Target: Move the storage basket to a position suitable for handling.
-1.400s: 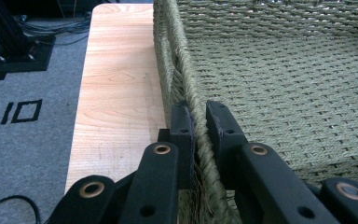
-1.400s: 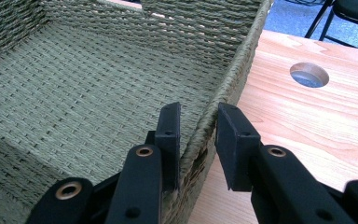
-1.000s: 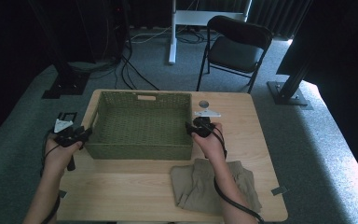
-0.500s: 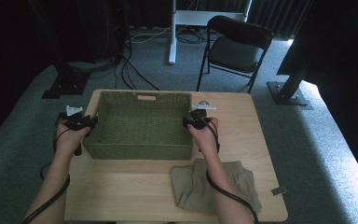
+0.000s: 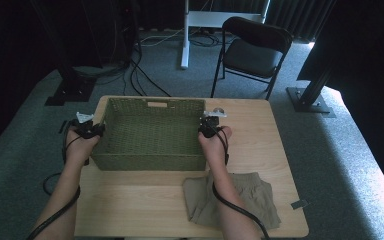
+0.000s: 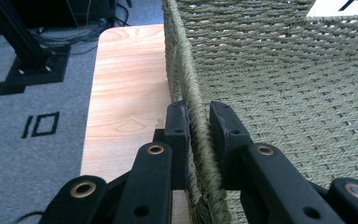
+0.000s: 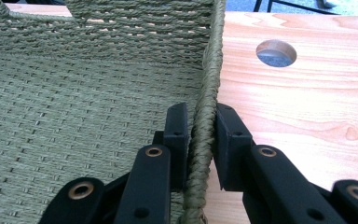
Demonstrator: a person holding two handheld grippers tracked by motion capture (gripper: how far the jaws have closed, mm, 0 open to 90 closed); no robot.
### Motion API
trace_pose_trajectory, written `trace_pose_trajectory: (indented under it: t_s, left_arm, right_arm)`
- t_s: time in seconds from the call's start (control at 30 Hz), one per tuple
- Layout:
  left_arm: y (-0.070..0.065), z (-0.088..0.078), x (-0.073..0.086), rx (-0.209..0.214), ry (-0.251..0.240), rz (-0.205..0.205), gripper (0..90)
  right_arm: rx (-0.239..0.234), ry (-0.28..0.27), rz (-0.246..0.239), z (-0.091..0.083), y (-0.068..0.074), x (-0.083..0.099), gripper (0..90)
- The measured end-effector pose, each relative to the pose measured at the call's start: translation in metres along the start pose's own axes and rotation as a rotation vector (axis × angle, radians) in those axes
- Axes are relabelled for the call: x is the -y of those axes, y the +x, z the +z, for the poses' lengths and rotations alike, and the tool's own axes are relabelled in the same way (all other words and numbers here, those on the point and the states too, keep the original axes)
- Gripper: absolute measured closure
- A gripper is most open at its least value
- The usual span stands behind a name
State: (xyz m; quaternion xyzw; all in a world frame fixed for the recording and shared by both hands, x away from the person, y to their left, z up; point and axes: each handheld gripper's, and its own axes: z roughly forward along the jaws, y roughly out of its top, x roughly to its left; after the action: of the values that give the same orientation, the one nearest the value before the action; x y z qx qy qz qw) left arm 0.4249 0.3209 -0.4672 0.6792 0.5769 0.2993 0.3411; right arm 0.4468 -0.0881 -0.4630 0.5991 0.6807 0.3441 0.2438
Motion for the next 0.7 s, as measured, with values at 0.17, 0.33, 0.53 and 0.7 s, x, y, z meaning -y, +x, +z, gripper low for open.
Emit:
trace_pose_trajectory:
  t_s: [0.17, 0.33, 0.53, 0.7]
  left_arm:
    - [-0.006, 0.001, -0.001, -0.007, 0.0, 0.001, 79.7]
    - [-0.011, 0.004, -0.003, 0.007, -0.004, -0.019, 79.7]
    - [-0.026, 0.01, -0.007, 0.017, -0.002, -0.017, 79.7]
    - [-0.038, 0.013, -0.011, 0.036, 0.007, -0.011, 79.5]
  right_arm:
    - [0.023, -0.018, -0.013, 0.002, -0.003, 0.0, 77.8]
    - [0.018, -0.017, -0.011, 0.003, -0.011, -0.002, 77.7]
    - [0.029, -0.011, -0.01, 0.002, -0.024, -0.003, 77.9]
    - [0.033, -0.001, -0.003, 0.0, -0.039, -0.004, 77.9]
